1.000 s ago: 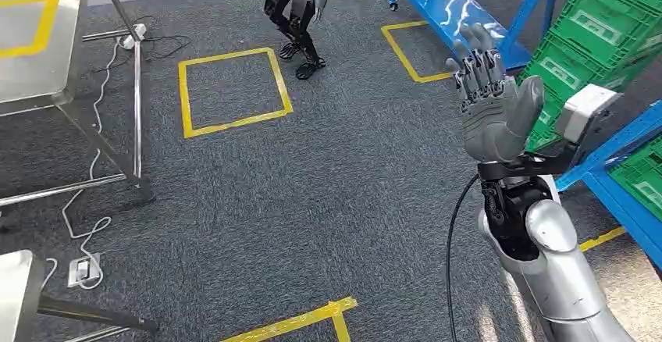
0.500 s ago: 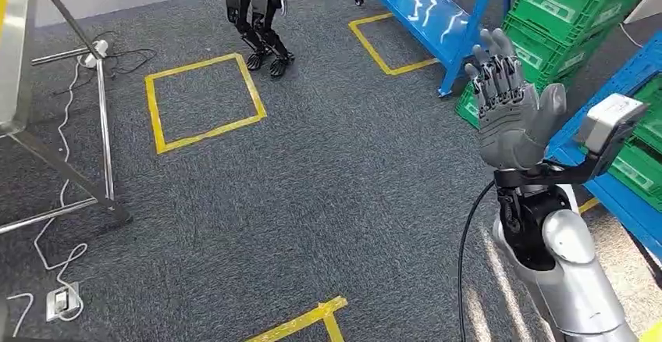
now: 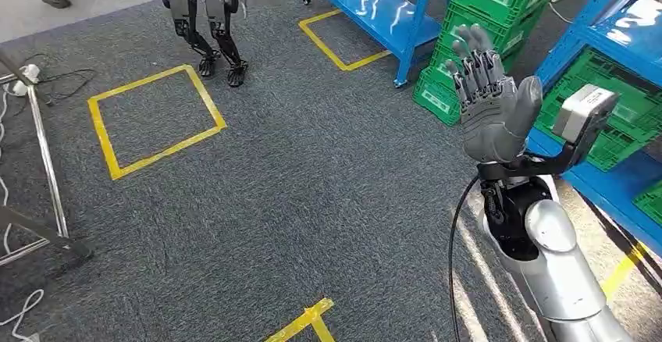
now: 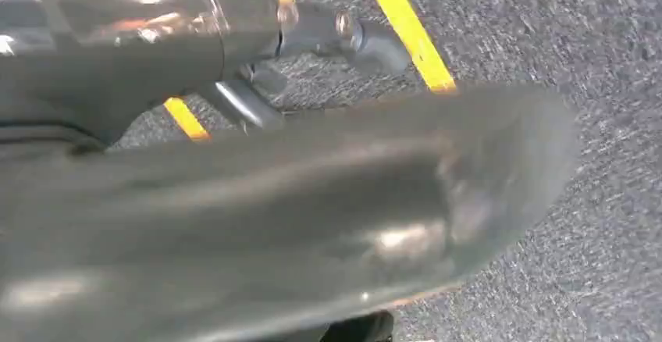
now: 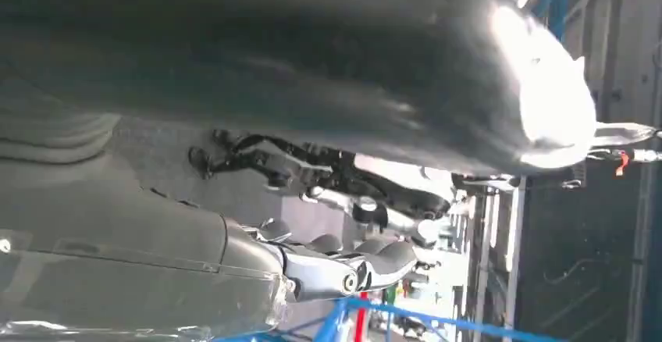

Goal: Take the parts from the cabinet and place them on the table.

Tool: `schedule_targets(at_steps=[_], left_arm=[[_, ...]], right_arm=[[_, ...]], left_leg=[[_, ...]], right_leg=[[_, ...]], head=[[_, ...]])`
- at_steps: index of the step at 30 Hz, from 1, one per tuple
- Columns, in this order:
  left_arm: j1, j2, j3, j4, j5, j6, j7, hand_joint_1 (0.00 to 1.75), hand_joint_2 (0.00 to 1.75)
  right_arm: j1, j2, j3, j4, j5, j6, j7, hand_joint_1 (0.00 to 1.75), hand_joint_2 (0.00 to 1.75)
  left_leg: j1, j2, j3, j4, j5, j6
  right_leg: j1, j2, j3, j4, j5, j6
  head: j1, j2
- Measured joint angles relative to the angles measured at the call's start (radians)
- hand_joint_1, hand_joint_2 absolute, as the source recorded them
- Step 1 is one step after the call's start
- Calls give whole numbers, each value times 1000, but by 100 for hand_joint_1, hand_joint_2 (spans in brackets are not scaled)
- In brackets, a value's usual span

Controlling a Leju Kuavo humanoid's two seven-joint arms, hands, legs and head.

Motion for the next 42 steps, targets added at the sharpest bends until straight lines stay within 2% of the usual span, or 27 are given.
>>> schedule_targets(at_steps=[1, 2, 5, 7, 9, 10, 11, 15, 16, 17, 18, 20, 21, 22, 24, 25, 26, 27, 30, 31, 32, 33, 35, 37, 39, 41, 42], left_arm=[[-1, 2, 0, 0, 0, 0, 0, 0, 0], [0, -1, 0, 0, 0, -1, 0, 0, 0], [2, 2, 0, 1, 0, 0, 0, 0, 0], [2, 2, 0, 1, 0, 0, 0, 0, 0], [0, 2, 0, 0, 0, 0, 0, 0, 0], [-1, 1, 0, 0, 0, 0, 0, 0, 0], [-4, 1, 0, 0, 0, 0, 0, 0, 0], [-4, -1, 0, 0, 0, -1, 0, 0, 0], [-6, -1, 0, 0, 0, -2, 0, 0, 0], [-7, -1, 0, 0, 0, -1, 0, 0, 0], [-6, -1, 0, 0, 0, -1, 0, 0, 0], [-1, -1, 0, 0, 0, -2, 2, 0, 0], [1, -1, 0, 0, 0, -2, 3, 0, 0], [2, -1, 0, 0, 0, -2, 3, 0, 0], [1, -1, 0, 0, 0, -2, 3, 0, 0], [1, -1, 0, 0, 0, -2, 3, 0, 0], [0, -1, 0, 0, 0, -1, 3, 0, 0], [1, -1, 0, 0, 0, -2, 3, 0, 0], [3, 0, 0, 0, 1, 0, 6, 0, 0], [1, 0, 0, 0, 1, 0, 6, 0, 0], [-1, 2, 0, 0, 2, 0, 6, 0, 0], [-1, 0, 0, 0, 1, -1, 5, 0, 0], [1, -1, 0, 0, 1, -1, 6, 0, 0], [3, 0, 0, 1, 2, 0, 6, 0, 0], [1, 0, 0, 0, 2, 0, 6, 0, 0], [-2, -3, 0, 0, 1, 0, 6, 0, 0], [-4, -5, 0, 0, 2, 0, 6, 0, 0]], right_arm=[[-5, 0, 0, -1, 0, 0, 0, 0, 0], [-10, 0, 0, 0, 0, 0, 0, 0, 0], [-1, 3, 2, 1, 0, 0, 0, 0, 0], [-2, 4, 1, 3, 0, 0, 0, 0, 0], [-2, 4, 1, 2, 0, 0, 1, 0, 0], [-3, 3, 0, 2, 0, 0, 0, 0, 0], [-5, 4, 1, 2, 0, 0, 1, 0, 0], [-3, 1, 0, 2, 0, 1, 1, 0, 0], [-2, 1, 0, -2, 0, 1, 1, 0, 0], [-7, 0, -2, -3, 0, 1, 1, 0, 0], [-6, 1, 0, -3, 0, 2, 1, 0, 0], [0, 3, 1, -3, 0, 3, 1, 0, 0], [0, 3, 1, -3, -1, 3, 1, 0, 0], [0, 4, 1, -3, 0, 3, 1, 0, 0], [0, 4, 1, -3, 0, 3, 1, 0, 0], [0, 4, 1, -3, -1, 3, 1, 0, 0], [0, 5, 1, -3, 0, 3, 1, 0, 0], [-3, 3, 1, -3, -1, 2, 2, 0, 0], [1, 3, 0, -3, -2, 3, 3, 0, 0], [-1, 1, -1, -4, -2, 3, 3, 0, 0], [1, 0, -2, -6, -2, 3, 3, 0, 0], [-5, -2, -2, -6, -2, 3, 3, 0, 0], [-1, 1, 1, -5, -2, 3, 3, 0, 0], [7, 2, 2, -3, -2, 3, 3, 0, 0], [8, 2, 1, -3, -2, 3, 3, 0, 0], [8, 1, 1, -4, -2, 3, 3, 0, 0], [8, 0, 0, -4, -2, 3, 3, 0, 0]], left_leg=[[-1, 11, 5, -3, -2, 3], [-4, 29, 9, -3, -6, 10], [-5, 67, 12, -3, -13, 14], [-6, 89, 18, -3, -20, 11], [-7, 108, 34, -3, -30, 6], [-7, 114, 40, -5, -34, 3], [-12, 120, 39, -7, -35, 0], [-14, 146, 52, -13, -40, -19], [-8, 76, 45, 3, -59, -26], [-8, 36, 22, 47, -88, -27], [-8, 27, -7, 104, -118, -26], [-9, 29, -104, 275, -178, -26], [-11, 33, -125, 301, -174, -26], [-11, 37, -128, 283, -140, -25], [-10, 24, -71, 135, -31, -21], [-8, -4, -34, 52, 12, -18], [1, -62, -24, 37, -10, -15], [3, -67, -16, 18, -6, -17], [-6, -30, -11, 18, -9, -7], [5, -15, -5, 9, -5, 0], [3, -3, 4, -5, -3, 5], [1, 15, 11, -10, -3, 9], [-3, 47, 16, -10, -8, 14], [-8, 76, 20, -10, -15, 14], [-15, 98, 29, -10, -22, 14], [-18, 113, 43, -11, -30, 11], [-20, 120, 42, -14, -32, 8]], right_leg=[[3, -39, -8, 24, -16, 7], [-1, -67, -50, 110, -59, 16], [-4, -82, -157, 303, -120, 25], [-4, -83, -145, 262, -71, 23], [-1, -97, -51, 72, 35, 11], [6, -126, -18, 14, 33, 5], [16, -136, -12, 7, 26, 0], [16, -111, -10, -6, 26, -23], [9, -109, -4, -15, 30, -30], [8, -102, -4, -17, 31, -32], [8, -99, -4, -17, 30, -38], [12, -81, -4, -15, 27, -42], [12, -74, -4, -14, 26, -43], [12, -62, -3, -12, 25, -43], [10, -40, 1, -5, 18, -38], [8, -31, 2, 1, 13, -34], [7, -26, -3, 3, 9, -30], [9, -17, -9, 12, 7, -26], [-2, 23, -12, 3, 14, -4], [-9, 33, -18, -16, 1, -3], [-1, -12, -25, 27, -13, 6], [0, -54, -64, 99, -39, 14], [-5, -83, -142, 244, -95, 22], [-6, -86, -180, 306, -102, 23], [-4, -87, -129, 202, -26, 14], [8, -105, -29, 13, 52, -7], [15, -124, -11, -3, 27, -14]], head=[[10, 0], [23, 0], [31, 0], [37, 0], [42, 0], [48, 0], [46, 0], [47, 0], [42, 0], [37, 0], [29, 0], [17, 0], [16, 0], [13, 0], [6, 0], [1, 0], [-2, 0], [-3, 0], [1, 0], [0, 0], [3, 0], [18, 0], [28, 0], [34, 0], [41, 0], [44, 0], [39, 0]])
